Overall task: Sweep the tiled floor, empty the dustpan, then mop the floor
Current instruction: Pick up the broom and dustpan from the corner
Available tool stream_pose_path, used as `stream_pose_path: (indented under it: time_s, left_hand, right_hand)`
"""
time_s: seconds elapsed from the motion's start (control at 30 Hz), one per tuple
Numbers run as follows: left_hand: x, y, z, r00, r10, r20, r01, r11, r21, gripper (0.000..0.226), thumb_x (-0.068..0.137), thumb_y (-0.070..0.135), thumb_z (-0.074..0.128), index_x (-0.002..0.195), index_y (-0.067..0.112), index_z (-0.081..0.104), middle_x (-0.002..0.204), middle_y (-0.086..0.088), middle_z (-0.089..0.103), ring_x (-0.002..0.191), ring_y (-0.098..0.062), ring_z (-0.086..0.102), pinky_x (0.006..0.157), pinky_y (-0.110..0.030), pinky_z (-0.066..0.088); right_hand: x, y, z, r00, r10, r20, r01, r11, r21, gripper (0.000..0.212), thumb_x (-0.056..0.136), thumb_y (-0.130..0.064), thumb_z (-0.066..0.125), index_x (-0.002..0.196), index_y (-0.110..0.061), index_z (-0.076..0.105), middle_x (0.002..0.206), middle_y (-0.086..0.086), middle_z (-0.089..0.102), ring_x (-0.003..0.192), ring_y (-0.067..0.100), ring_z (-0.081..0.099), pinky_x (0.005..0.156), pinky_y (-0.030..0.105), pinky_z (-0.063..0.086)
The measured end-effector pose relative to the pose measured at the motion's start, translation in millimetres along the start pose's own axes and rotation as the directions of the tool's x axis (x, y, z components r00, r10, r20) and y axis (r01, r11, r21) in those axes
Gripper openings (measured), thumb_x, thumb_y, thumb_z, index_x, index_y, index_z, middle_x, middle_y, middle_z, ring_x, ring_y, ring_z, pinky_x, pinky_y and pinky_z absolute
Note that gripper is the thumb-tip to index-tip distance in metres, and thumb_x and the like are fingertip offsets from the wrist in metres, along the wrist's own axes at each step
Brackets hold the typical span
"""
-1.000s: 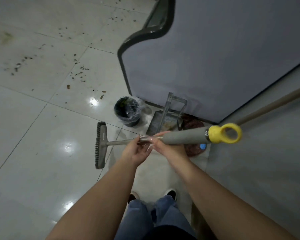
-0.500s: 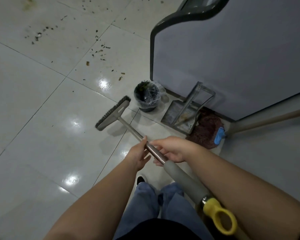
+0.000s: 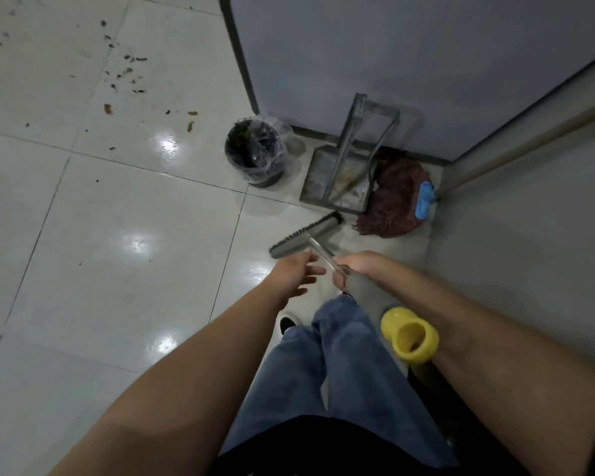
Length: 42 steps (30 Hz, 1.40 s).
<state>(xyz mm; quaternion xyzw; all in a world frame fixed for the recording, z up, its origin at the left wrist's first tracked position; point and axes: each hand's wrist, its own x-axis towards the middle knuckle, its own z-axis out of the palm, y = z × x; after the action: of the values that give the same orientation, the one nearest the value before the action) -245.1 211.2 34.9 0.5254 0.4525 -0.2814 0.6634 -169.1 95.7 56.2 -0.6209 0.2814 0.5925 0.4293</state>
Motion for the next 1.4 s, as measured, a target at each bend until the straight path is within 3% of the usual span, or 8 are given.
stream_pose_path:
  time_s: [0.2,0.37,0.5,0.7,0.87,0.97,1.1,1.4]
  left_hand:
    - [47,51,22,0.998,0.043,-0.041,-0.038,0.993,0.11,0.032,0.099,0.04,0.035,0.095,0.021,0.06,0.085,0.003,0.067,0.087,-0.017,0.057,0.075,-0.029,0.043]
    - [95,110,58,0.996,0.088,-0.031,-0.083,0.99,0.116,0.039,0.1,0.038,0.035,0.114,0.008,0.055,0.085,-0.005,0.064,0.075,-0.015,0.056,0.064,-0.024,0.046]
    - [142,148,91,0.997,0.077,0.02,-0.079,0.993,0.09,0.038,0.099,0.043,0.032,0.106,0.015,0.056,0.084,0.002,0.065,0.077,-0.012,0.057,0.071,-0.028,0.042]
    - [207,181,119,0.992,0.126,-0.006,-0.126,0.991,0.05,0.047,0.099,0.046,0.031,0.122,0.011,0.053,0.096,0.003,0.062,0.086,-0.012,0.057,0.073,-0.026,0.045]
    - [254,204,128,0.983,0.152,-0.105,-0.154,0.988,-0.013,0.058,0.096,0.052,0.035,0.139,0.013,0.041,0.128,-0.001,0.052,0.108,-0.017,0.05,0.082,-0.03,0.044]
    - [274,221,128,0.994,0.104,-0.034,-0.109,0.957,-0.269,0.074,0.091,0.061,0.036,0.148,0.016,0.022,0.154,-0.002,0.026,0.136,-0.019,0.032,0.1,-0.035,0.037]
    - [289,245,148,0.976,0.174,0.129,-0.041,0.733,-0.679,0.08,0.09,0.062,0.037,0.15,0.018,0.007,0.158,-0.001,0.008,0.145,-0.019,0.005,0.112,-0.038,0.023]
    - [271,220,126,0.994,0.108,-0.015,-0.092,0.757,-0.647,0.052,0.099,0.043,0.035,0.137,0.011,0.044,0.141,-0.005,0.048,0.127,-0.018,0.048,0.101,-0.027,0.039]
  right_hand:
    - [15,-31,-91,0.984,0.165,0.071,-0.174,0.973,0.152,0.038,0.102,-0.018,0.033,0.066,-0.008,0.04,0.027,0.004,0.042,0.017,0.007,0.039,0.024,0.01,0.03]
    - [48,-57,-139,0.97,0.188,0.153,-0.179,0.981,-0.075,0.04,0.101,-0.028,0.036,0.068,-0.006,0.044,0.031,0.003,0.048,0.022,0.008,0.046,0.027,0.011,0.035]
    - [70,-76,-174,0.992,-0.031,0.122,0.013,0.989,0.147,0.007,0.087,-0.014,0.062,0.083,-0.012,0.056,0.051,-0.003,0.069,0.047,0.008,0.068,0.045,0.018,0.054]
    - [90,-90,-172,0.963,0.248,0.108,-0.231,0.962,-0.149,0.032,0.094,-0.027,0.054,0.074,-0.004,0.047,0.043,0.01,0.058,0.024,0.011,0.052,0.028,0.01,0.037]
    - [106,-89,-162,0.95,0.307,0.062,-0.283,0.924,-0.256,0.047,0.095,-0.044,0.044,0.072,-0.003,0.046,0.034,0.005,0.053,0.019,0.007,0.044,0.025,0.011,0.034]
    - [113,-88,-159,0.955,0.287,0.073,-0.26,0.931,-0.258,0.049,0.099,-0.043,0.035,0.067,-0.006,0.04,0.028,0.002,0.042,0.017,0.006,0.036,0.025,0.009,0.03]
    - [114,-79,-157,0.96,0.277,0.033,-0.268,0.949,-0.168,0.047,0.095,-0.045,0.044,0.069,-0.006,0.045,0.031,0.003,0.043,0.02,0.008,0.038,0.028,0.009,0.031]
    - [84,-76,-169,0.962,0.274,0.0,-0.27,0.946,-0.179,0.043,0.097,-0.041,0.042,0.073,-0.005,0.045,0.026,0.003,0.042,0.019,0.009,0.038,0.028,0.009,0.032]
